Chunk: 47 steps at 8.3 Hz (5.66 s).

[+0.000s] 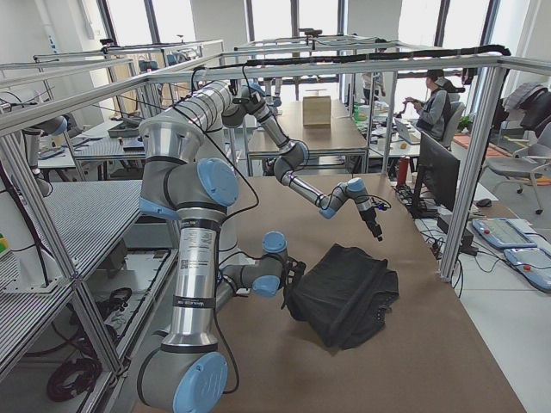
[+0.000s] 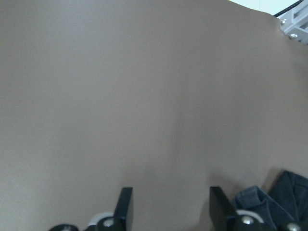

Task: Fold clothes

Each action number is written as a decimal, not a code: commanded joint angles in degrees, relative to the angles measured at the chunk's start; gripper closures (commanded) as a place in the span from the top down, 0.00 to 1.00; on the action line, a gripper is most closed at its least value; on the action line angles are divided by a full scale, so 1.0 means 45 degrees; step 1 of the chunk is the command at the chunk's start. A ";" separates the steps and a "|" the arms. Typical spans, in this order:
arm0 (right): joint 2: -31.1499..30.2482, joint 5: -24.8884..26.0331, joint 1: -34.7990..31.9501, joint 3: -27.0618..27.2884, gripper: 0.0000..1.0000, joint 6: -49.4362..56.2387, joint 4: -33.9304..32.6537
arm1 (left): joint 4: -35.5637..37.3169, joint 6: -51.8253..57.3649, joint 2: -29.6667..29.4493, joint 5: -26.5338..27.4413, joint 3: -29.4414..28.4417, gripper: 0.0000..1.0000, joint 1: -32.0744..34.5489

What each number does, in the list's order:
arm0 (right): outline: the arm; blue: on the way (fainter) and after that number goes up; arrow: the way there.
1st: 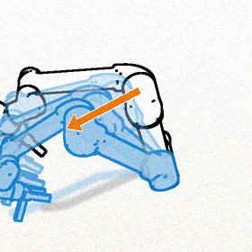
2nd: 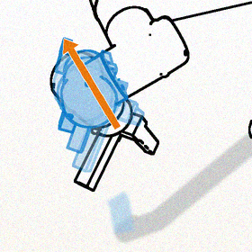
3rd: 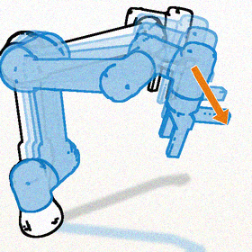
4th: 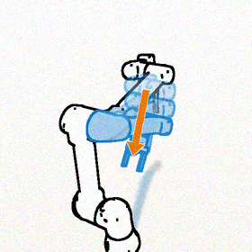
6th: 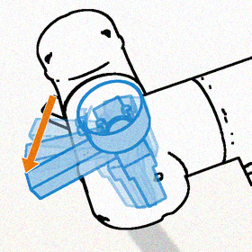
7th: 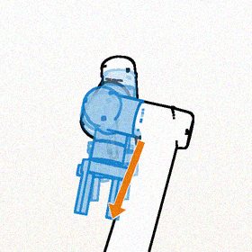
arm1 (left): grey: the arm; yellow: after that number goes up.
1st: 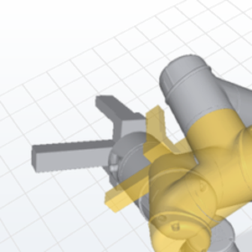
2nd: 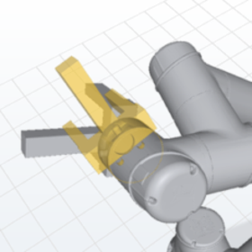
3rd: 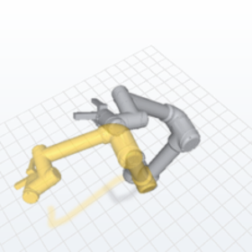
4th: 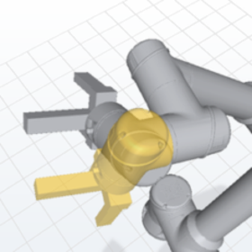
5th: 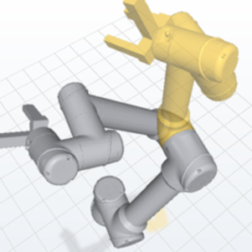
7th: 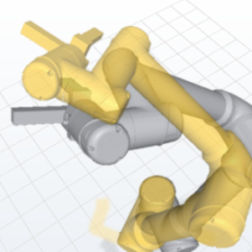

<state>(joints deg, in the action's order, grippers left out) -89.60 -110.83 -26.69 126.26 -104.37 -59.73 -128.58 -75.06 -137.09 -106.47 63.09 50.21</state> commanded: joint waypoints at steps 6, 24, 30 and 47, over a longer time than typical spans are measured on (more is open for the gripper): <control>0.0067 0.3352 0.3315 0.0539 0.95 -0.1260 -0.0223 | 0.0194 -0.1008 0.1276 -0.0109 0.2765 0.77 -0.0606; 0.1767 0.5352 0.1927 -0.2530 0.95 0.0185 -0.0087 | 0.0076 -0.0024 0.5270 0.0073 0.5923 0.00 -0.1536; 0.2545 0.6327 0.1888 -0.2976 0.95 0.0166 -0.0223 | 0.0038 0.1463 -0.2625 -0.0951 -0.3063 0.00 0.0736; 0.7763 0.7481 0.2298 -0.5811 0.48 0.8441 -0.5985 | -0.0997 0.1153 -0.2699 0.0907 -0.3023 1.00 0.0209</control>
<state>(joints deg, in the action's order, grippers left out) -56.59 -77.22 -16.85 102.76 -69.87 -86.50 -133.07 -69.91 -149.30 -102.39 49.44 51.19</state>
